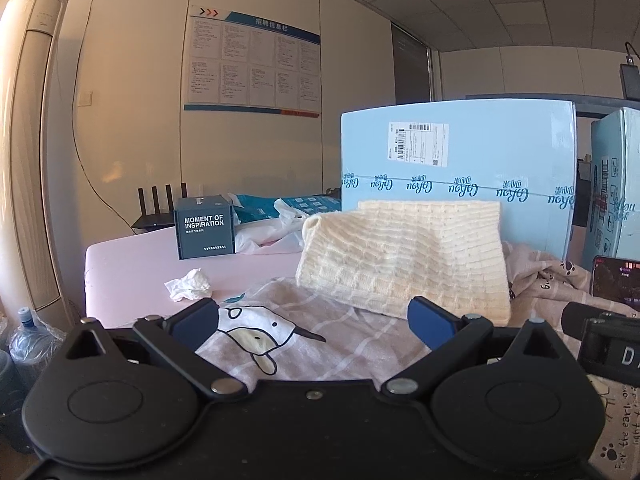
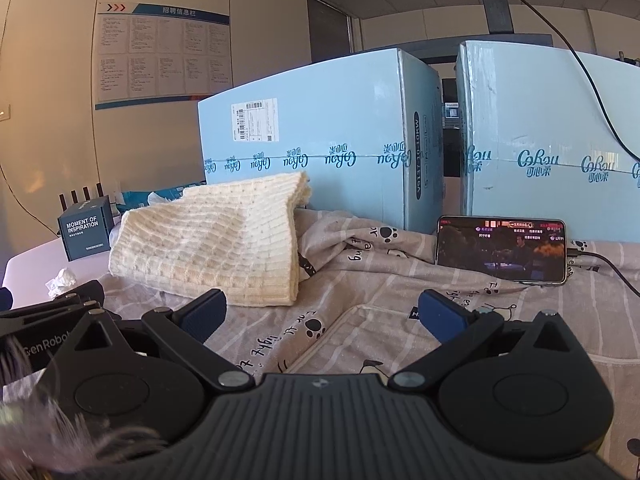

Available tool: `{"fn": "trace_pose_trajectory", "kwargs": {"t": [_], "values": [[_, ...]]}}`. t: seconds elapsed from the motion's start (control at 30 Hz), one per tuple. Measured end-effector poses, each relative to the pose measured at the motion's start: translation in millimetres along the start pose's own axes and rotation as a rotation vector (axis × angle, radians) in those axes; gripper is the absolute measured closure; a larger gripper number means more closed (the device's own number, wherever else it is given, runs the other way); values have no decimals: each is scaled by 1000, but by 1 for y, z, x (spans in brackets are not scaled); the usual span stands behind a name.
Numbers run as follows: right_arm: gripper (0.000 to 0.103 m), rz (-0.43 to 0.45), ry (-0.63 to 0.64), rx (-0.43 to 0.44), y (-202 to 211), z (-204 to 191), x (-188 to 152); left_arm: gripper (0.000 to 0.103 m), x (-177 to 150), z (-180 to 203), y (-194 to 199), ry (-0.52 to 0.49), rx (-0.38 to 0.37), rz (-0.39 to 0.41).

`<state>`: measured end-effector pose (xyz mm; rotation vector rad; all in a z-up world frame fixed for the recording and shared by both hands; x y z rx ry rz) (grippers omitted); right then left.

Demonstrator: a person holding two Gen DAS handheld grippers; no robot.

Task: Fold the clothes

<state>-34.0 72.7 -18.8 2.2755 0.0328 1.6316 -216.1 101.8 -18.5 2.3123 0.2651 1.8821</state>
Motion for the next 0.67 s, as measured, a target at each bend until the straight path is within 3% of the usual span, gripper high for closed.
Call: {"fn": "trace_pose_trajectory", "kwargs": {"t": [0.67], "values": [[0,2,-3,7,2,-1,2,0,0,-1,0,14,-28,-16]]}}
Point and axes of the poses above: each gripper's, at about its wrist camera, not at the fingertips, and y roughly against the way its jaws point, z to its right, x to its top, the point moved 3 cm from there along -y, roughly the way its jaws point, and after that the axes turned 12 degrees about -y, right-handed, at the moved point
